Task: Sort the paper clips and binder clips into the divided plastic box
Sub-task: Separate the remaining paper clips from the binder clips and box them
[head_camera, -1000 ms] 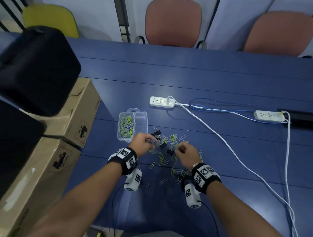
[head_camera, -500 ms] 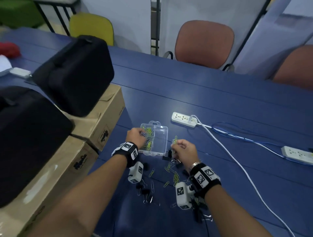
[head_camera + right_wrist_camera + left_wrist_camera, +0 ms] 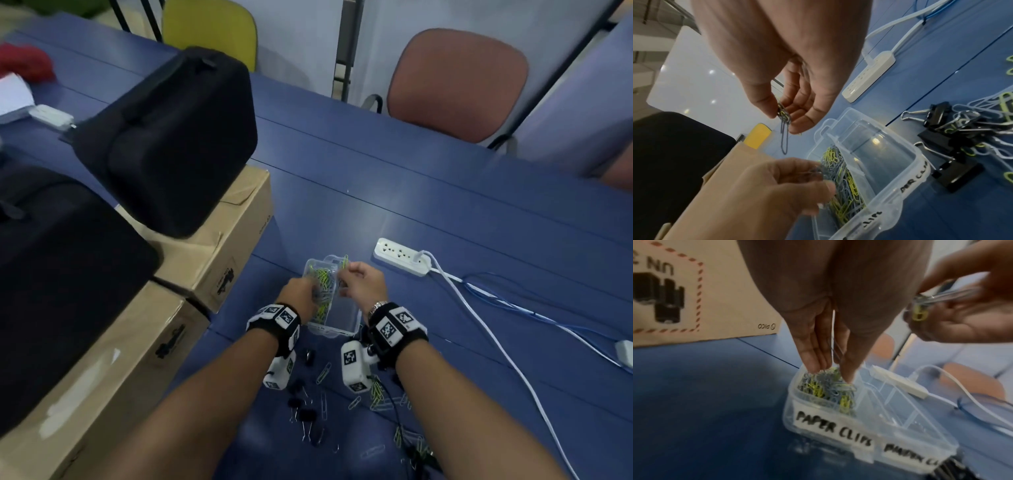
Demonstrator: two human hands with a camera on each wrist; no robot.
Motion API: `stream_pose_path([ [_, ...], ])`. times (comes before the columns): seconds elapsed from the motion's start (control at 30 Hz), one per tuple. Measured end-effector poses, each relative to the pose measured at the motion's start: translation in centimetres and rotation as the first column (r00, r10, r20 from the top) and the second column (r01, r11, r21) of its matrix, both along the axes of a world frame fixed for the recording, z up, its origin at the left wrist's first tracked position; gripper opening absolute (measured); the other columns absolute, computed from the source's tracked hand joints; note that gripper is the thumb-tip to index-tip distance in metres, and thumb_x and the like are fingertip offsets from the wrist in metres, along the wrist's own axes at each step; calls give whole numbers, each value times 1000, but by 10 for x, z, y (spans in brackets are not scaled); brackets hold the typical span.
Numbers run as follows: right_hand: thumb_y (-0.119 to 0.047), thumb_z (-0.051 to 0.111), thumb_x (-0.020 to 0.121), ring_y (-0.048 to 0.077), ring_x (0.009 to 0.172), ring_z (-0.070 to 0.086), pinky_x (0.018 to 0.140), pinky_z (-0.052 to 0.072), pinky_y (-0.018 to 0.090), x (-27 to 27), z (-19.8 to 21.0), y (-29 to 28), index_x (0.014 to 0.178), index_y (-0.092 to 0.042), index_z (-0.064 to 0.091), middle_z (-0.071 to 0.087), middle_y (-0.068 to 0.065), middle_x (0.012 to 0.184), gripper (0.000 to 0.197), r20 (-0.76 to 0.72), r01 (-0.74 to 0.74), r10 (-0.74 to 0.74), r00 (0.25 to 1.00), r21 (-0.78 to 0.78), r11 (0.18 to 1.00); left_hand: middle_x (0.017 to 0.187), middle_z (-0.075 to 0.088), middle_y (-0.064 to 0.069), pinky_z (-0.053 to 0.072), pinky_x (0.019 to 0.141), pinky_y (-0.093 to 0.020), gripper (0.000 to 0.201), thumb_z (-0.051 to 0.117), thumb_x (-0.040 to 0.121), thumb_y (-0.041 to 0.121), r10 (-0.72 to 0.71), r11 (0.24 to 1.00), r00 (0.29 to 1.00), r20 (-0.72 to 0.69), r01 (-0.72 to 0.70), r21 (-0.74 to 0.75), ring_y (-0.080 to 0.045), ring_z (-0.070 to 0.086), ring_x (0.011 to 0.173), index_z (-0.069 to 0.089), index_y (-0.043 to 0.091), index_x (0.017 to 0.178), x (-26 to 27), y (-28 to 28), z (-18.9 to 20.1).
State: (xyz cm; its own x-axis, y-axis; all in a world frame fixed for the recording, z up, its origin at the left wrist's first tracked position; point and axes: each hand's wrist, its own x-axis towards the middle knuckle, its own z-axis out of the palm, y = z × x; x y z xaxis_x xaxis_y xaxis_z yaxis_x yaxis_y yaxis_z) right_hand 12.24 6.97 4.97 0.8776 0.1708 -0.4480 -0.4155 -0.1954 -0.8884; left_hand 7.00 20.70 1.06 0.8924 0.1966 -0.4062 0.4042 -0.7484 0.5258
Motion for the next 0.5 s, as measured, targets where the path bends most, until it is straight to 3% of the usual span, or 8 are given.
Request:
stream_pose_path([
  [0.17, -7, 70, 82, 22, 63, 65, 65, 60, 40, 22, -30, 25, 81, -10, 67, 68, 10, 77, 4, -30, -22, 18, 999, -139, 990, 102, 71, -12, 56, 84, -38, 32, 56, 76, 5, -18, 1000, 1000, 25, 19, -24, -30, 65, 94, 72, 15, 102, -1, 13, -1],
  [0.23, -12, 73, 76, 23, 64, 68, 67, 61, 44, 27, -42, 32, 69, -19, 67, 71, 8, 74, 12, -23, -23, 18, 1000, -237, 971, 104, 71, -11, 55, 86, -36, 37, 53, 76, 3, 51, 996, 997, 58, -47, -81, -29, 65, 97, 71, 14, 107, -1, 18, -3],
  [0.33, -14, 77, 69, 26, 67, 72, 66, 62, 42, 33, -57, 37, 55, -17, 67, 72, 10, 70, 18, -26, -79, 75, 997, -390, 918, 96, 72, -6, 53, 81, -28, 33, 54, 76, 1, 217, 965, 974, 72, -202, -168, -23, 66, 91, 69, 17, 101, 0, 22, -4],
  [0.4, -22, 84, 65, 24, 72, 72, 69, 62, 36, 35, -61, 39, 67, -15, 73, 73, 8, 72, 13, -68, -172, 158, 985, -455, 874, 94, 72, -6, 54, 82, -30, 33, 53, 75, 0, 265, 948, 963, 60, -248, -198, -23, 65, 91, 68, 19, 98, 0, 23, -4],
  [0.5, -32, 86, 62, 16, 77, 70, 70, 59, 26, 41, -62, 39, 90, -19, 74, 73, 1, 80, 33, -112, -276, 257, 960, -532, 800, 95, 71, -7, 56, 81, -33, 33, 51, 76, -3, 285, 937, 957, 57, -266, -228, -23, 65, 91, 66, 20, 94, 1, 22, -2],
])
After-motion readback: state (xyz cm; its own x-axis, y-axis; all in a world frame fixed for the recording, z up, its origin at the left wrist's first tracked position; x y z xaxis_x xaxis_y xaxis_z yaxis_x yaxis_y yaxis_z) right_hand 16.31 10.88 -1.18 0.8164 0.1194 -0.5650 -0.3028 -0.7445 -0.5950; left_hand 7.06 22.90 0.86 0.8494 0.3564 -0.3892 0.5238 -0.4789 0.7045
